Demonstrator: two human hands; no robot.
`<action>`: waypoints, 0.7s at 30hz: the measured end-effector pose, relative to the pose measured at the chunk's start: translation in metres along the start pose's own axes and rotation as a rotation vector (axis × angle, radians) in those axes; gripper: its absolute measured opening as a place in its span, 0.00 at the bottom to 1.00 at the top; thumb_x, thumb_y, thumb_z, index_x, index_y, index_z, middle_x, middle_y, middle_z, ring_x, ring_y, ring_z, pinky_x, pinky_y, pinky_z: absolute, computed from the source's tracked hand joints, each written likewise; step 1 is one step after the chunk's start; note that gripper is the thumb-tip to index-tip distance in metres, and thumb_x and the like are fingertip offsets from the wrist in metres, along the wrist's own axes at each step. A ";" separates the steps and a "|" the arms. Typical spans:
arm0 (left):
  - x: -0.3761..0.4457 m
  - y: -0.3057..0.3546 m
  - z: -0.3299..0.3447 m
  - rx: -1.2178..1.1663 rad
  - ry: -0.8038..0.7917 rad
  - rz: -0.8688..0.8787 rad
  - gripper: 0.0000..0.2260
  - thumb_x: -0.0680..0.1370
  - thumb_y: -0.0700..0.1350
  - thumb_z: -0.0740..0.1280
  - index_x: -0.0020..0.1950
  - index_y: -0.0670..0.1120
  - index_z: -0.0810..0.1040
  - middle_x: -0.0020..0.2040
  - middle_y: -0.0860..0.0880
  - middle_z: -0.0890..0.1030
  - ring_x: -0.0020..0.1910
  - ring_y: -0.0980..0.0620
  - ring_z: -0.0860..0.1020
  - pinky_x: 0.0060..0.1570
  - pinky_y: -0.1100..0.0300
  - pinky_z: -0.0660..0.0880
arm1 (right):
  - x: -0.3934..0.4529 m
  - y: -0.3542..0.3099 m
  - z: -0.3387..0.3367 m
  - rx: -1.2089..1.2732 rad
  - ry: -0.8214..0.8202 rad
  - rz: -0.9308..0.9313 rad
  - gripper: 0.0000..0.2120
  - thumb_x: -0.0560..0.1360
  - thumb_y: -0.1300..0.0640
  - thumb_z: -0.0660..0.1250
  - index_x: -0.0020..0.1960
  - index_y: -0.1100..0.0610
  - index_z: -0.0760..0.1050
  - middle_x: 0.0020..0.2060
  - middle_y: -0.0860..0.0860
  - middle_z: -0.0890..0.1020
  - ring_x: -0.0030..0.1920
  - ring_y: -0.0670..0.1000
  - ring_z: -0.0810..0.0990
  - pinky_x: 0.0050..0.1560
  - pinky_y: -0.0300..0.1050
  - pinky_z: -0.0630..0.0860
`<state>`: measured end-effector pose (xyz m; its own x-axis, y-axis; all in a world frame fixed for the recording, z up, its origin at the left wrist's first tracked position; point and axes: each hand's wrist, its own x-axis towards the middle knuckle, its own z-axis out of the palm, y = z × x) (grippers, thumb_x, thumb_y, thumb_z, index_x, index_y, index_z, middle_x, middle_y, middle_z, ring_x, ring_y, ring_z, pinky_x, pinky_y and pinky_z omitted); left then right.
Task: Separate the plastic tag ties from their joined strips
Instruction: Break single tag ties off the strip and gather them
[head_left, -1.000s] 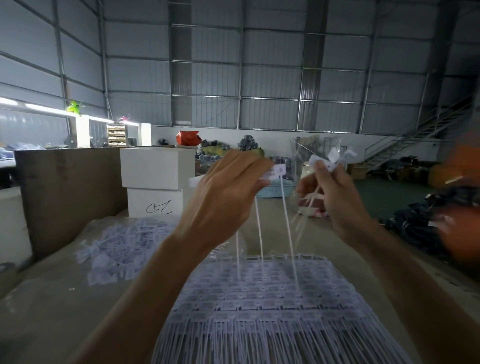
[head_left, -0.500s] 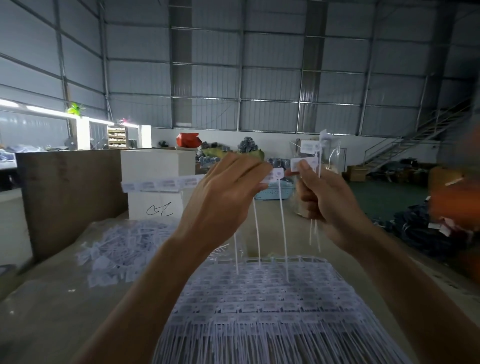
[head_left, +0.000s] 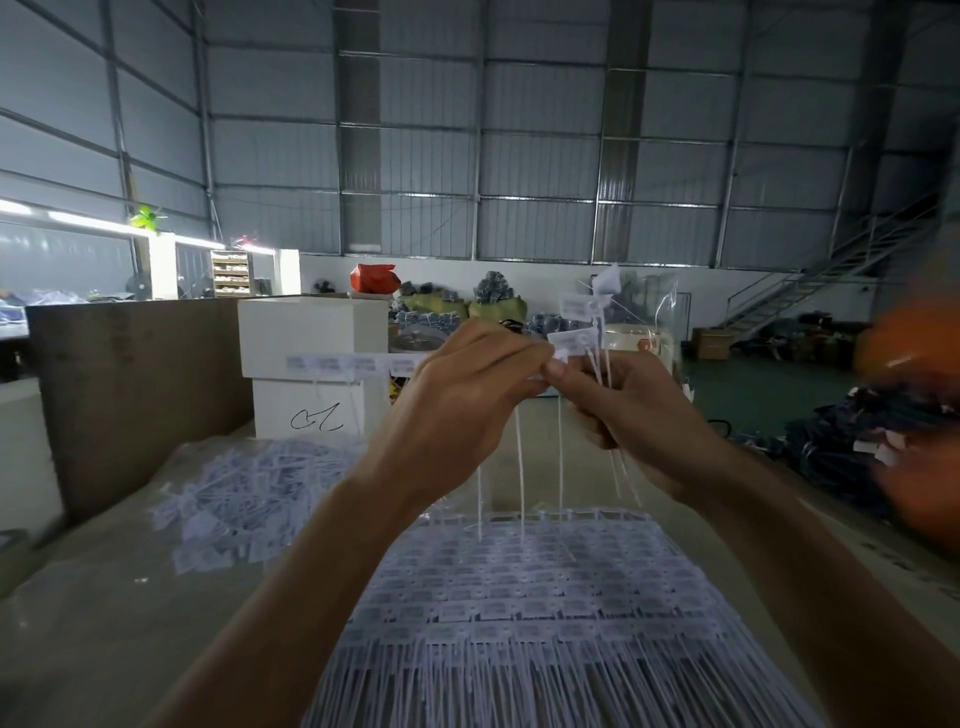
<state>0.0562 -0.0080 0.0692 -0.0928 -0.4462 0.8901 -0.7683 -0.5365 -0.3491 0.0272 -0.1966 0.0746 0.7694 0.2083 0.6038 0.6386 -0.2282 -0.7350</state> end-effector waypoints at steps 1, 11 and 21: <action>0.000 0.001 0.001 -0.028 0.004 -0.004 0.09 0.76 0.36 0.72 0.55 0.36 0.82 0.51 0.43 0.83 0.50 0.45 0.79 0.53 0.55 0.76 | 0.000 0.001 0.000 0.032 -0.010 0.021 0.25 0.72 0.43 0.69 0.45 0.68 0.76 0.26 0.49 0.65 0.27 0.48 0.61 0.27 0.41 0.58; -0.001 -0.002 0.002 -0.122 0.004 -0.039 0.10 0.76 0.36 0.72 0.57 0.37 0.81 0.52 0.43 0.83 0.51 0.46 0.79 0.54 0.54 0.75 | 0.002 -0.001 -0.001 0.221 -0.067 0.120 0.13 0.76 0.49 0.66 0.46 0.60 0.73 0.29 0.50 0.58 0.28 0.47 0.55 0.28 0.40 0.54; -0.002 -0.004 -0.007 0.048 -0.040 -0.174 0.15 0.78 0.41 0.70 0.63 0.37 0.79 0.58 0.41 0.82 0.56 0.43 0.80 0.59 0.47 0.75 | 0.004 -0.004 -0.005 0.412 0.055 0.106 0.12 0.78 0.52 0.64 0.40 0.56 0.79 0.26 0.47 0.58 0.26 0.46 0.53 0.24 0.38 0.54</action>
<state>0.0556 0.0000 0.0709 0.0648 -0.3707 0.9265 -0.7394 -0.6414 -0.2049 0.0274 -0.1996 0.0816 0.8371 0.1510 0.5258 0.5050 0.1561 -0.8489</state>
